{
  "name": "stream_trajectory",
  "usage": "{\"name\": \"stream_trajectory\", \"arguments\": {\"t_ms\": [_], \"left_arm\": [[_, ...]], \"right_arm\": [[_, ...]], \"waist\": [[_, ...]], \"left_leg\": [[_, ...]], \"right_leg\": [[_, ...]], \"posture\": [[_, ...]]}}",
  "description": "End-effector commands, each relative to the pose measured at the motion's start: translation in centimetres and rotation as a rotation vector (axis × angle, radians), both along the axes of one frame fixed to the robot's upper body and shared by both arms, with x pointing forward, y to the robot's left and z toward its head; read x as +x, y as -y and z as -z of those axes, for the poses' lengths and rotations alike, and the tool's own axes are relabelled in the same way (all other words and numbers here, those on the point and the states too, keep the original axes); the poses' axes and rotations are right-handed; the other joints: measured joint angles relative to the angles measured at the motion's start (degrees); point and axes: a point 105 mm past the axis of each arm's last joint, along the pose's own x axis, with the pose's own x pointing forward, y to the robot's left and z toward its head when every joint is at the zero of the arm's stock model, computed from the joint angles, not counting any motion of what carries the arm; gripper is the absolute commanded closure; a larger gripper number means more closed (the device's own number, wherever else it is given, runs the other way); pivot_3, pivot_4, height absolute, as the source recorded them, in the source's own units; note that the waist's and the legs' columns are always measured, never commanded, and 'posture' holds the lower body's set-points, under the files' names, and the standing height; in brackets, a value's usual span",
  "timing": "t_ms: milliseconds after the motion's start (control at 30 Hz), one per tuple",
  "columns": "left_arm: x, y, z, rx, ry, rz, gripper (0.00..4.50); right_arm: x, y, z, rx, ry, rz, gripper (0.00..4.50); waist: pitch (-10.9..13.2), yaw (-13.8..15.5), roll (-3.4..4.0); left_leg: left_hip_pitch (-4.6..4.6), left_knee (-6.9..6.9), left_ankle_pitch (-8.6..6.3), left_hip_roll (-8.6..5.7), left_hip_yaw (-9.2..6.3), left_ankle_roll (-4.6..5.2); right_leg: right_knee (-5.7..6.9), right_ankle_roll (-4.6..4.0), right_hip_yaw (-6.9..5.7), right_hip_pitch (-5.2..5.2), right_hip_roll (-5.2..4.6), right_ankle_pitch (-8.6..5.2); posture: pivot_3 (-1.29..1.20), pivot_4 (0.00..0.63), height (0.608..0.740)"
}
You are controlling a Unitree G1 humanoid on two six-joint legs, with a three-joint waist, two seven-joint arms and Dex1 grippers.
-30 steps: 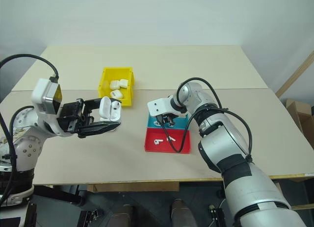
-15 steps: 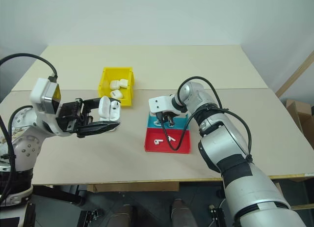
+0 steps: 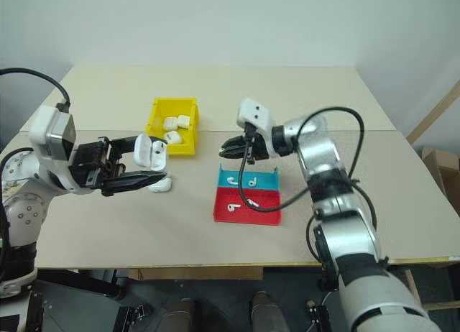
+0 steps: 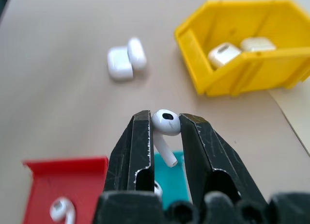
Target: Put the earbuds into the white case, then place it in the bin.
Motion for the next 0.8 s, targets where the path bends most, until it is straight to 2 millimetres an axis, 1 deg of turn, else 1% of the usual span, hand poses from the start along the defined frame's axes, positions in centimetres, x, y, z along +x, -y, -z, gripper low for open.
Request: {"name": "stream_trajectory", "arguments": {"t_ms": [33, 100, 133, 200, 333, 467, 567, 633, 667, 733, 800], "left_arm": [[-0.4, -0.3, -1.3, -0.023, 0.049, -0.001, 1.70], [-0.3, -0.3, -1.4, -0.027, 0.048, 0.000, 1.70], [-0.3, -0.1, -1.4, -0.036, 0.051, 0.007, 1.70], [-0.1, 0.4, -1.6, -0.059, 0.053, 0.022, 1.70], [0.2, 0.9, -1.5, -0.066, 0.052, 0.046, 1.70], [0.6, 1.3, -1.4, -0.072, 0.040, 0.068, 1.70], [0.9, 1.4, -1.3, -0.077, 0.030, 0.084, 1.70], [1.0, 1.5, -1.3, -0.077, 0.026, 0.092, 1.70], [1.0, 1.5, -1.3, -0.078, 0.025, 0.094, 1.70], [1.3, 1.8, -1.2, -0.082, 0.018, 0.105, 1.70], [1.4, 2.0, -1.2, -0.083, 0.015, 0.115, 1.70]], "right_arm": [[-1.7, 0.7, -3.4, 0.183, 0.024, 0.046, 3.87], [-2.2, 0.8, -3.5, 0.209, 0.018, 0.061, 3.87], [-2.6, 0.9, -4.0, 0.267, 0.017, 0.083, 3.87], [-3.8, 1.3, -5.0, 0.386, 0.014, 0.100, 3.87], [-6.2, 1.2, -6.5, 0.497, 0.042, 0.067, 3.87], [-9.1, 0.8, -8.1, 0.558, 0.063, -0.038, 3.87], [-10.6, 0.4, -9.6, 0.595, 0.079, -0.089, 3.87], [-11.2, 0.2, -10.2, 0.615, 0.079, -0.113, 3.87], [-11.4, 0.1, -10.4, 0.623, 0.077, -0.119, 3.87], [-12.2, -0.7, -10.6, 0.636, 0.071, -0.145, 3.87], [-12.8, -1.4, -10.5, 0.631, 0.056, -0.169, 3.87]], "waist": [[0.0, 0.0, 0.00], [0.0, 0.0, 0.00], [0.0, -0.1, 0.00], [0.0, 0.0, 0.00], [0.0, 0.0, 0.00], [0.0, 0.0, 0.00], [0.0, 0.0, 0.00], [0.0, 0.0, 0.00], [0.0, -0.1, 0.00], [0.0, 0.0, 0.00], [0.0, 0.0, 0.00]], "left_leg": [[0.00, 0.01, 0.00, 0.00, 0.01, 0.00], [0.02, 0.01, 0.00, -0.01, 0.01, 0.00], [0.04, 0.01, 0.00, 0.00, 0.02, 0.00], [0.05, 0.00, 0.00, 0.00, 0.01, 0.00], [-0.02, 0.00, 0.00, -0.01, 0.01, 0.00], [0.00, 0.00, 0.00, 0.00, 0.02, 0.00], [0.02, 0.00, 0.00, 0.00, 0.02, 0.00], [0.02, 0.00, 0.00, 0.00, 0.02, 0.00], [0.02, 0.00, 0.00, 0.00, 0.02, 0.00], [0.01, 0.00, 0.00, 0.00, 0.02, 0.00], [0.00, 0.00, 0.00, 0.00, 0.02, 0.01]], "right_leg": [[0.01, 0.00, 0.01, -0.01, 0.00, 0.00], [0.01, 0.00, 0.01, 0.01, 0.00, 0.00], [0.01, 0.00, 0.02, 0.01, 0.01, 0.00], [0.03, 0.00, 0.02, 0.00, 0.02, 0.00], [-0.04, 0.01, 0.02, 0.01, 0.00, 0.00], [-0.04, 0.01, 0.02, 0.01, 0.01, 0.00], [-0.04, 0.01, 0.02, 0.02, 0.01, 0.00], [-0.04, 0.01, 0.02, 0.03, 0.01, 0.00], [-0.04, 0.01, 0.02, 0.03, 0.01, 0.00], [-0.05, 0.01, 0.02, 0.01, 0.02, 0.00], [-0.05, 0.01, 0.02, 0.01, 0.01, -0.01]], "posture": [[0.00, 0.150, 0.740], [0.00, 0.150, 0.740], [0.00, 0.150, 0.740], [0.00, 0.150, 0.740], [0.00, 0.150, 0.740], [0.00, 0.150, 0.740], [0.00, 0.150, 0.740], [0.00, 0.150, 0.740], [0.00, 0.150, 0.740], [0.00, 0.150, 0.740], [0.00, 0.150, 0.740]]}}
